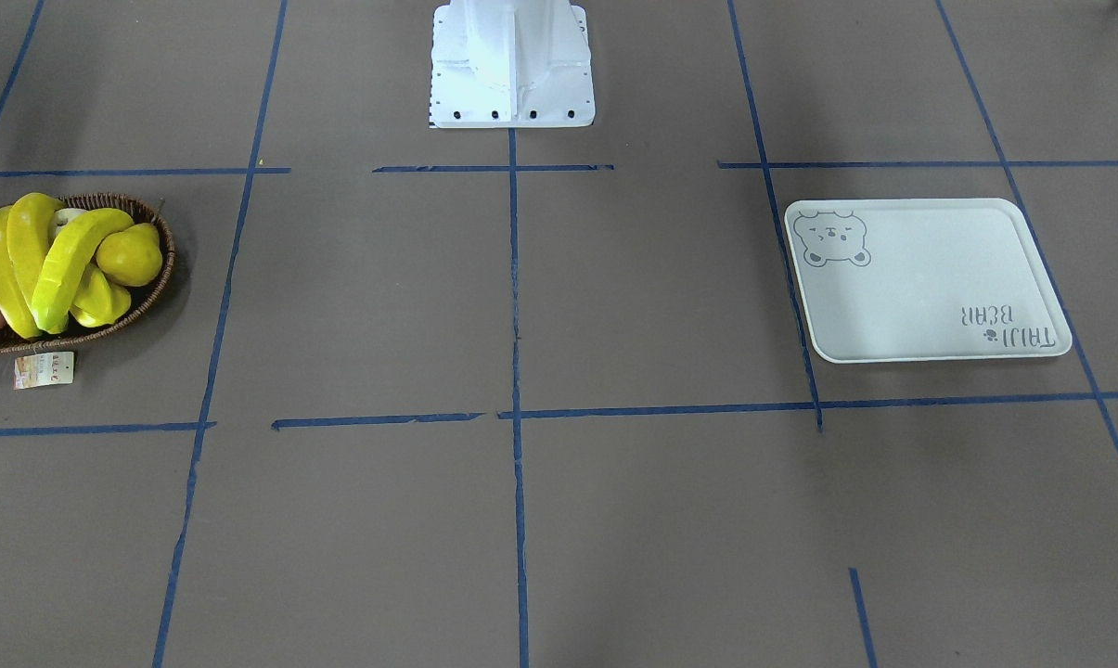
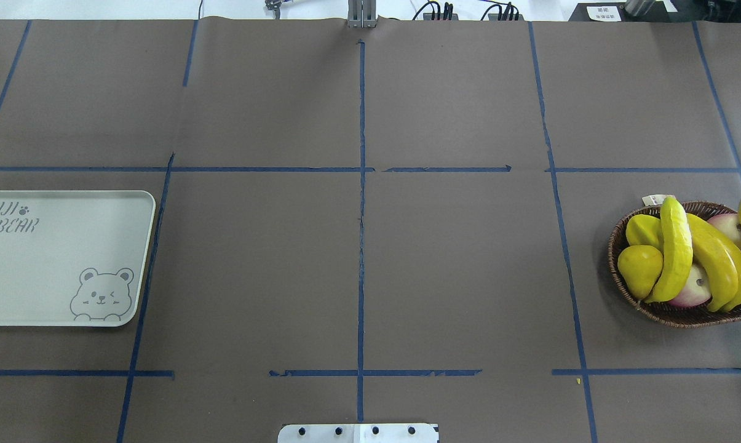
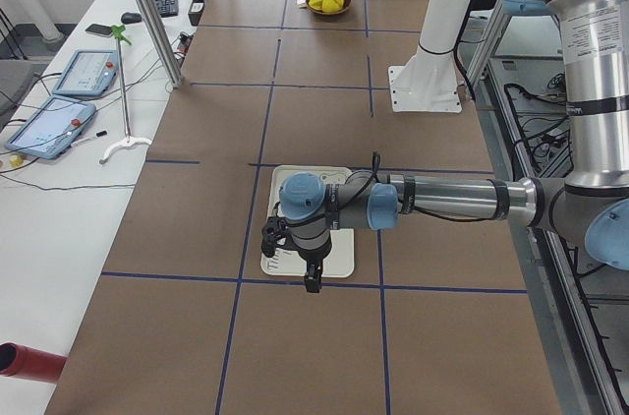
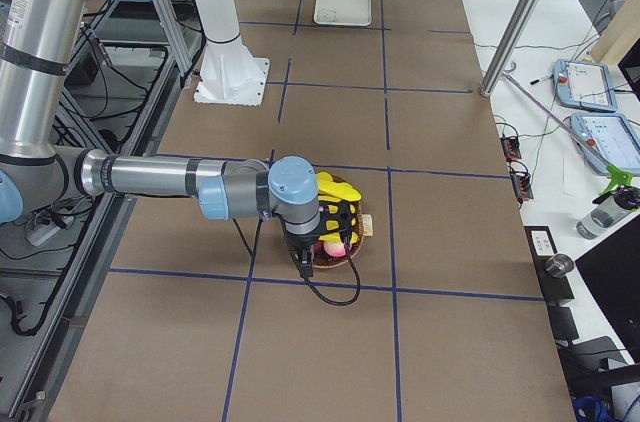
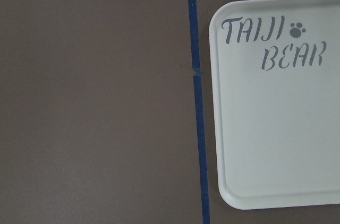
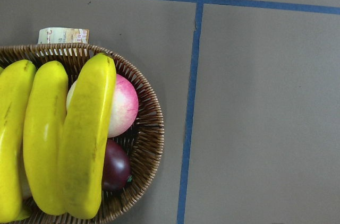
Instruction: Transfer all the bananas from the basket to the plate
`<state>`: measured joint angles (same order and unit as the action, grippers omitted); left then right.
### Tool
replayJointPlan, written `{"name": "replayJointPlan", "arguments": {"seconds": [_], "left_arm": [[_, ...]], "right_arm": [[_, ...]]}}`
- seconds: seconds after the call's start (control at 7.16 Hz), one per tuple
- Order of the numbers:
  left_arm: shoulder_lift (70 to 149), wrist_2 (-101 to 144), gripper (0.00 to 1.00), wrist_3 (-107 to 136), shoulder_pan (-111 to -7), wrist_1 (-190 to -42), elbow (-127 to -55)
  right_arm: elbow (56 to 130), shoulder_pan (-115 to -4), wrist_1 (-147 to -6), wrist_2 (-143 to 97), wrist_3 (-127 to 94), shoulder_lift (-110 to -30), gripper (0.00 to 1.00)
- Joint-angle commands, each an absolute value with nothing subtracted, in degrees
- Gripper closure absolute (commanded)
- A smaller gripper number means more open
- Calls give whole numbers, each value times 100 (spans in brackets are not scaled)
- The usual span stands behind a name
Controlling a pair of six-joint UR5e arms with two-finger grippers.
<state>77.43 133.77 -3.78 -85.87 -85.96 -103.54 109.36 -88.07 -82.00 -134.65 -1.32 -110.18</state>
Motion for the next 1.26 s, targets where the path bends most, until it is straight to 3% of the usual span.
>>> {"name": "replayJointPlan", "arguments": {"seconds": [0.0,0.42,1.12], "left_arm": [[7734,13377,0,-378,-8587,-8596,-10354],[7743,13377,0,-378,-8578,-8587,-10310],[7752,13386,0,-360,-8569,-8596,-10310]], "right_arm": [[10942,-8807,-8200,-13465,-132,-11021,0],[11195,-8798,-8165,-13509,-184,-11013,0],[12663,-7675,-8165,-13764,-2555,-10829,1]]}}
